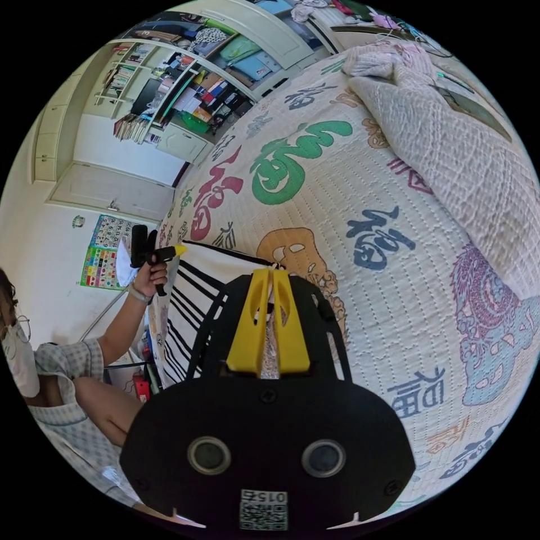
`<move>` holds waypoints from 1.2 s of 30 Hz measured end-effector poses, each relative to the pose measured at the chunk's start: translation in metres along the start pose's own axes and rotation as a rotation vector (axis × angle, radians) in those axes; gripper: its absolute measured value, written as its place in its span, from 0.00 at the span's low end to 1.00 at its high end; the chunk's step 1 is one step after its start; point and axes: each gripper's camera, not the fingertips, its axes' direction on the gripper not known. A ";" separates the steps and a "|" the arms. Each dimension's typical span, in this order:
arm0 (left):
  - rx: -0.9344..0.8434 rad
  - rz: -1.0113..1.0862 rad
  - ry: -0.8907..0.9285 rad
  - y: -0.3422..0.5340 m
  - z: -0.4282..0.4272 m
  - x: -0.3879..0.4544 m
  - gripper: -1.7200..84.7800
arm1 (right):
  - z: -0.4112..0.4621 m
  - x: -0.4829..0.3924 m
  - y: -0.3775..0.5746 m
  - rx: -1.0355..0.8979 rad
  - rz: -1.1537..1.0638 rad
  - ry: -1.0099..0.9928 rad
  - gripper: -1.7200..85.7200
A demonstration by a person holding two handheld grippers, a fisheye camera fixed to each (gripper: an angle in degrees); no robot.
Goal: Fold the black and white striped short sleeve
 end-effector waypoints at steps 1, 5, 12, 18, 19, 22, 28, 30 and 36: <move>-0.004 -0.019 0.007 0.003 -0.001 -0.008 0.03 | 0.002 0.003 -0.001 -0.002 0.003 -0.006 0.03; 0.023 0.040 0.110 0.016 -0.031 -0.016 0.09 | -0.019 0.023 0.014 0.074 -0.011 -0.193 0.08; -0.001 0.012 0.219 0.042 -0.067 -0.047 0.14 | -0.030 0.066 0.033 0.050 -0.033 -0.400 0.13; -0.074 0.083 0.299 0.033 -0.028 -0.033 0.15 | 0.010 0.043 0.008 -0.023 -0.109 -0.457 0.12; -0.087 0.091 0.309 0.031 -0.019 -0.029 0.14 | 0.017 0.038 0.004 -0.045 -0.119 -0.475 0.12; -0.119 0.108 0.324 0.032 -0.002 -0.021 0.12 | 0.024 0.029 0.002 -0.068 -0.137 -0.483 0.10; -0.090 0.089 0.297 0.053 -0.013 -0.016 0.04 | 0.007 0.022 0.022 0.004 -0.129 -0.527 0.06; -0.088 0.130 0.280 0.056 -0.019 -0.004 0.04 | 0.000 0.009 0.022 -0.009 -0.176 -0.504 0.06; -0.043 0.331 0.196 0.051 -0.046 0.055 0.03 | -0.038 -0.048 0.022 0.068 -0.368 -0.409 0.06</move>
